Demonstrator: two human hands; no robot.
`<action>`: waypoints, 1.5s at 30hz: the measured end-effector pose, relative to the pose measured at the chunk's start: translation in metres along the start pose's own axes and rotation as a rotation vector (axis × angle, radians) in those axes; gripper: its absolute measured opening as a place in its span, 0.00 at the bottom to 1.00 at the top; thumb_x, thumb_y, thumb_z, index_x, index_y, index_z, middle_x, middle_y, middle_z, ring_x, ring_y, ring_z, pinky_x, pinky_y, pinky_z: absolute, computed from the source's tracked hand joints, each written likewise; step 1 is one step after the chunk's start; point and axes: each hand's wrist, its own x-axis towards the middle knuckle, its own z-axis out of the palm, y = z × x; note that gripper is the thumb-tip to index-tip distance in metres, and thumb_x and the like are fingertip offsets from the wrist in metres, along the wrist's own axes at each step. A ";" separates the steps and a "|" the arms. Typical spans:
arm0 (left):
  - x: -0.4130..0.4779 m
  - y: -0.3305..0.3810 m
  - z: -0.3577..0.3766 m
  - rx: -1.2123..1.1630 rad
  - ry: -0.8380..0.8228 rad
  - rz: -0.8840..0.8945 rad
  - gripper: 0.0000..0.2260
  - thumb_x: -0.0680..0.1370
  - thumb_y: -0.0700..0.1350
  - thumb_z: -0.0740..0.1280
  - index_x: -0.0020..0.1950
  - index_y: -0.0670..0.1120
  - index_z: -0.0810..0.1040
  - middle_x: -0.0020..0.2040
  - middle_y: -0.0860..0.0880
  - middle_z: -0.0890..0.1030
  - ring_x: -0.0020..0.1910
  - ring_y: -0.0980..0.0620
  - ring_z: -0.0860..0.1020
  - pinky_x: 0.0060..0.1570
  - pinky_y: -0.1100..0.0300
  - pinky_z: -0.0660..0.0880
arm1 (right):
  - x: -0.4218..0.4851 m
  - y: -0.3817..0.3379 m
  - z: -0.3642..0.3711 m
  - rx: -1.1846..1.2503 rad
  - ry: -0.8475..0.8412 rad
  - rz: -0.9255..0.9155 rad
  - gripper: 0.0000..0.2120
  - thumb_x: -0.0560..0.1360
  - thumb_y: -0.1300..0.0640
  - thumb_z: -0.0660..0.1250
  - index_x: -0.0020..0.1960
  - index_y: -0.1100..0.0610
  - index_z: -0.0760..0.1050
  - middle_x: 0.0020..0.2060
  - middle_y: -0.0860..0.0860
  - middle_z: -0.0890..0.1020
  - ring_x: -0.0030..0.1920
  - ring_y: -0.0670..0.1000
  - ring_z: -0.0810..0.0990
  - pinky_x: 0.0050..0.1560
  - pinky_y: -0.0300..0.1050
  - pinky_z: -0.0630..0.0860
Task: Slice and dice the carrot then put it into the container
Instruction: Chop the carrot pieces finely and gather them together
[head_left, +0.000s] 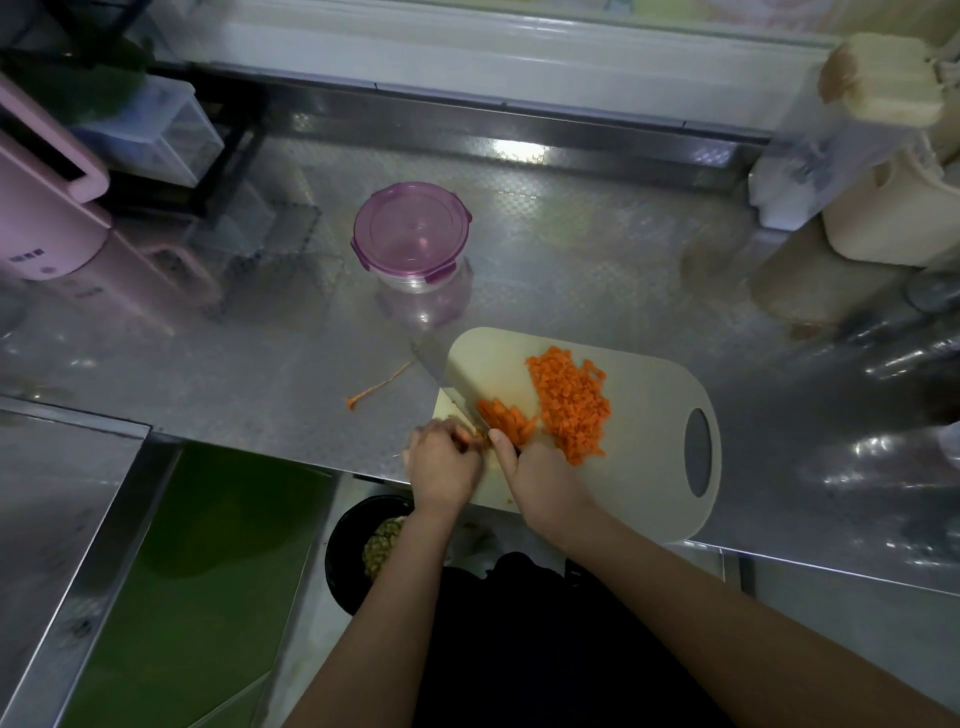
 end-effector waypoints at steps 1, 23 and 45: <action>0.000 0.000 0.000 0.002 -0.006 0.000 0.01 0.71 0.43 0.68 0.40 0.46 0.78 0.46 0.48 0.80 0.54 0.46 0.74 0.52 0.55 0.64 | 0.003 -0.002 0.001 -0.008 -0.002 -0.001 0.30 0.81 0.41 0.49 0.56 0.66 0.76 0.52 0.64 0.80 0.55 0.61 0.78 0.53 0.48 0.73; -0.001 -0.003 0.001 0.062 0.046 0.147 0.05 0.75 0.48 0.68 0.41 0.48 0.78 0.46 0.50 0.80 0.52 0.48 0.74 0.54 0.54 0.67 | 0.008 0.030 -0.044 0.669 -0.109 0.029 0.27 0.80 0.39 0.47 0.30 0.55 0.60 0.21 0.49 0.59 0.18 0.45 0.56 0.20 0.35 0.53; 0.011 0.044 -0.053 -0.193 0.374 0.191 0.03 0.77 0.43 0.66 0.49 0.45 0.76 0.47 0.46 0.76 0.48 0.46 0.74 0.50 0.52 0.71 | 0.019 0.098 -0.112 -0.508 0.031 -0.544 0.21 0.73 0.34 0.61 0.53 0.49 0.77 0.47 0.47 0.82 0.51 0.48 0.79 0.40 0.45 0.65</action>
